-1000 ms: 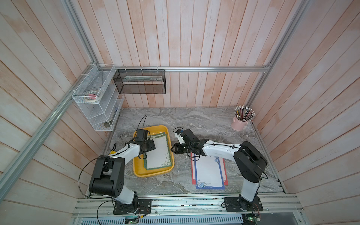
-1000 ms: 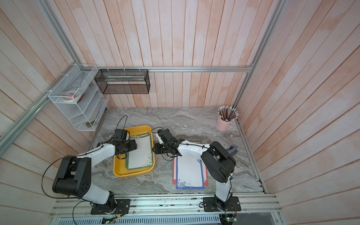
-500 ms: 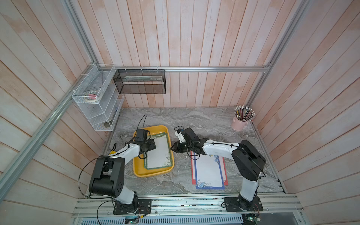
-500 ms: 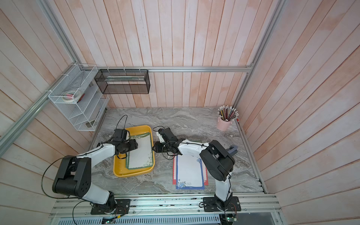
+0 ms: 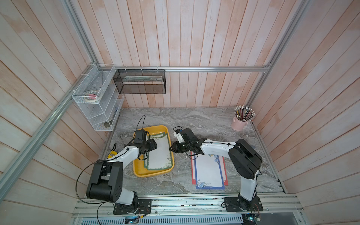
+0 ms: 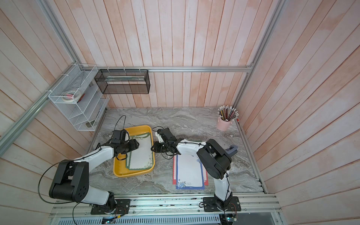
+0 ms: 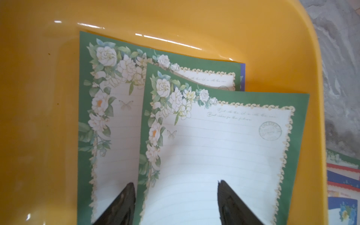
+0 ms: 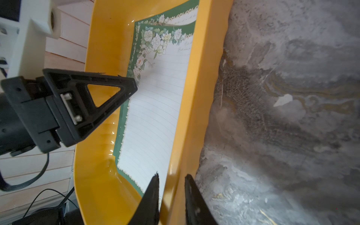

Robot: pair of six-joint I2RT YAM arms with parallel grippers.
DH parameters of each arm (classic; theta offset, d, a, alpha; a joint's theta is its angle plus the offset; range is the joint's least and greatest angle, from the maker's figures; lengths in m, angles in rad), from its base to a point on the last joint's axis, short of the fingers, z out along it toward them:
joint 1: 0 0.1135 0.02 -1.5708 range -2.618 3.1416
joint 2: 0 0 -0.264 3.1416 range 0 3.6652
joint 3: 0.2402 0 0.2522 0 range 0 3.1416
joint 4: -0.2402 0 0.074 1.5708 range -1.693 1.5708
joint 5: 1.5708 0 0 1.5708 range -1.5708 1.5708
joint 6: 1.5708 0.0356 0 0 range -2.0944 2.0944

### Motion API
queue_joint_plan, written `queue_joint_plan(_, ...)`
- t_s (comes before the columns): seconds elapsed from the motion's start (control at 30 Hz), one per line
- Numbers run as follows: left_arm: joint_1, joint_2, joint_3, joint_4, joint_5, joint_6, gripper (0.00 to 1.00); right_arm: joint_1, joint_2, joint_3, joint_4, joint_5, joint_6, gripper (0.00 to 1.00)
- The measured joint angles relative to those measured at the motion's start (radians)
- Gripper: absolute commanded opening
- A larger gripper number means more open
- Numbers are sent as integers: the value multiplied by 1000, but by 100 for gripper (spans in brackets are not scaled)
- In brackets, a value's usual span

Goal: Take out the stationery paper from the storage box
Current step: Pick up the stationery paper from the storage box.

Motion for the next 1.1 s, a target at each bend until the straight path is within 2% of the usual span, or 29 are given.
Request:
queue_joint_plan(0.47, 0, -137, -148, 123, 143, -46, 64, -1, 4, 0, 11, -12, 7, 21)
queue_joint_plan(0.73, 0, -143, -209, 218, 222, -87, 62, -1, 9, 0, 20, -24, 14, 18)
queue_joint_plan(1.0, 0, -116, -237, 275, 230, -97, 62, -2, 12, 0, 24, -27, 29, 17)
queue_joint_plan(1.1, 0, -96, -238, 285, 232, -100, 58, -2, 14, 1, 27, -28, 29, 17)
